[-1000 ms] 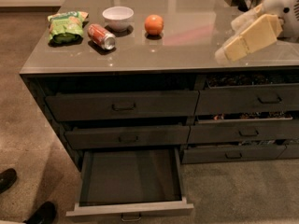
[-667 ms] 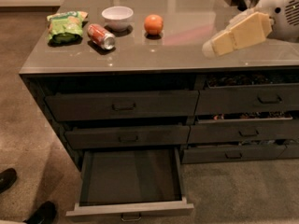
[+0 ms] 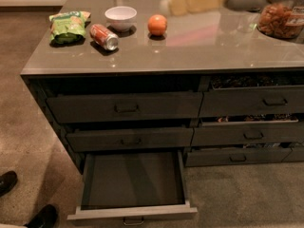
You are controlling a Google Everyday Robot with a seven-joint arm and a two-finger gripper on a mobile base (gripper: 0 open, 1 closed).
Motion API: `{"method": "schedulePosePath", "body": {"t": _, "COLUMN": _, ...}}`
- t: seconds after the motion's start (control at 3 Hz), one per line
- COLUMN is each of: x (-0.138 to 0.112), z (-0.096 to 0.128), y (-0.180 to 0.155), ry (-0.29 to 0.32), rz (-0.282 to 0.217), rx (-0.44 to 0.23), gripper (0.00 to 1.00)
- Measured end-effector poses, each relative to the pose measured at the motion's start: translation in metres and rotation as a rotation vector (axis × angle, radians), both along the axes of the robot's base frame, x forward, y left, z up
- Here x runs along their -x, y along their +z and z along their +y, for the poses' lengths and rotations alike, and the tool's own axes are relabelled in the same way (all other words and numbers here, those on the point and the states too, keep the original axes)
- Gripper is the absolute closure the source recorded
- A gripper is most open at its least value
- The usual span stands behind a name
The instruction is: Place coke can into bottom drawer
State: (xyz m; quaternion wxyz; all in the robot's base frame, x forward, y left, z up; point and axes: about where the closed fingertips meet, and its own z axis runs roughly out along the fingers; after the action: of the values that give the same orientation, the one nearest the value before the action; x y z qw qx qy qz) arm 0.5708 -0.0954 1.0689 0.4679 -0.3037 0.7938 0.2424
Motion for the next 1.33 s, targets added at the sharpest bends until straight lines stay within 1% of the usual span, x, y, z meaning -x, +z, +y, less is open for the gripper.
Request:
{"method": "schedulePosePath", "body": {"t": 0.33, "x": -0.054, "z": 0.054, "y": 0.012, "ry": -0.060, "rz": -0.027, "rx": -0.003, "gripper": 0.00}}
{"method": "schedulePosePath", "body": {"t": 0.67, "x": -0.055, "z": 0.055, "y": 0.013, "ry": -0.059, "rz": -0.033, "rx": -0.002, "gripper": 0.00}}
{"method": "schedulePosePath", "body": {"t": 1.0, "x": -0.060, "z": 0.066, "y": 0.020, "ry": -0.051, "rz": -0.077, "rx": 0.001, "gripper": 0.00}}
{"method": "schedulePosePath", "body": {"t": 1.33, "x": -0.089, "z": 0.105, "y": -0.003, "ry": -0.041, "rz": -0.105, "rx": 0.007, "gripper": 0.00}}
